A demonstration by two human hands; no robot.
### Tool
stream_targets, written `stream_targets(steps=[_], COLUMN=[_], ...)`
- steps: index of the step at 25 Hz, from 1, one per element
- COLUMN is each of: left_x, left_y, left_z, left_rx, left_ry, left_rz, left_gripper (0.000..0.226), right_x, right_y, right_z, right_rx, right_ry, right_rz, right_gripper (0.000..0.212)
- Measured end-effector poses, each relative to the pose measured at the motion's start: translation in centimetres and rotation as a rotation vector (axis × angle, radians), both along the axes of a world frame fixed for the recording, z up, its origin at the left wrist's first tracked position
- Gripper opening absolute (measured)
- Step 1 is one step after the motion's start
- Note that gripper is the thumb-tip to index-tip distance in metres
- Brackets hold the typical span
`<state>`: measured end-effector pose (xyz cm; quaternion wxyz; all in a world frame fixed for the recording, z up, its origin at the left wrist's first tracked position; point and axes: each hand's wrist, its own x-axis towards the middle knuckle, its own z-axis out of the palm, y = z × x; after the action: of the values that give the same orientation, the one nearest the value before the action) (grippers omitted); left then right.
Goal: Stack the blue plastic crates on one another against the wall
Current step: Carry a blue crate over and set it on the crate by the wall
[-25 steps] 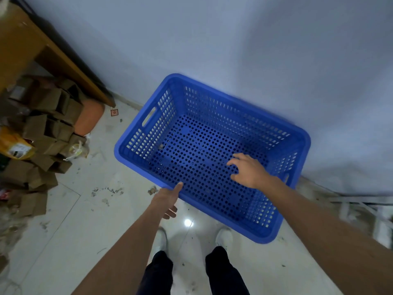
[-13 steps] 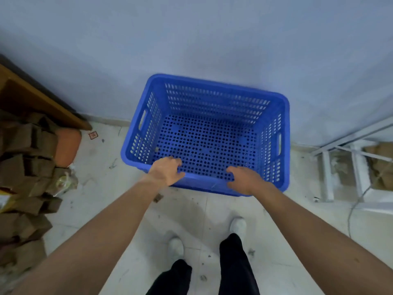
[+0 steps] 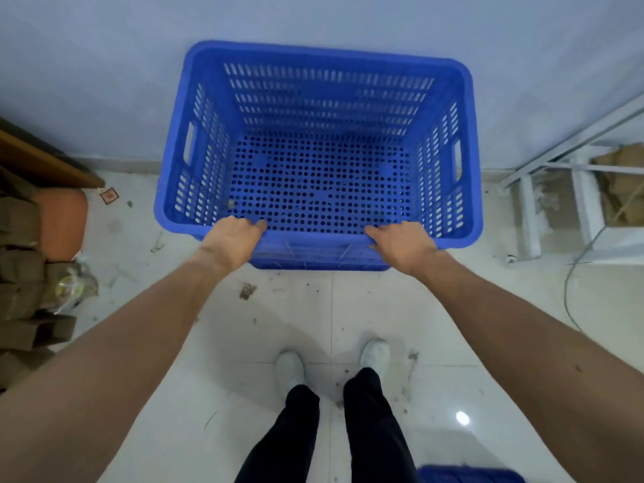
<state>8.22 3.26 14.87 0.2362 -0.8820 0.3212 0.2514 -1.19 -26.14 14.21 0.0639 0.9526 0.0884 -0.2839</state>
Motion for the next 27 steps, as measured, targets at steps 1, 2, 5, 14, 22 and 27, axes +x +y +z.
stream_targets(steps=[1,2,5,14,22,27], left_x=[-0.1,-0.2,-0.4,-0.2,-0.4,-1.0], left_y=[-0.2,-0.3,-0.9,-0.3,-0.2,-0.9], left_z=[0.0,-0.2,-0.6,-0.8,-0.9,-0.7], left_rx=[-0.006,-0.010,-0.028,-0.058,-0.020,-0.043], left_ry=[-0.006,-0.007,0.036,0.048,0.050,0.081], left_rz=[-0.021,-0.036,0.023,-0.016,0.068,0.210], left_gripper=[0.047,0.047,0.044,0.043,0.031,0.034], right_x=[0.2,0.3,0.3,0.2,-0.2,-0.9], right_y=[-0.5,-1.0,-1.7,-2.1,-2.0,-1.5], right_z=[0.1,-0.1,-0.1,-0.7,-0.9,-0.9], right_rx=[-0.031,-0.062,-0.119,-0.102,-0.100,-0.026], right_ry=[0.000,-0.012,0.008,0.011,-0.003,0.007], right_rz=[0.013,0.021,0.019,0.021,-0.006,-0.116], right_gripper=[0.031,0.032,0.031,0.032,0.032,0.028])
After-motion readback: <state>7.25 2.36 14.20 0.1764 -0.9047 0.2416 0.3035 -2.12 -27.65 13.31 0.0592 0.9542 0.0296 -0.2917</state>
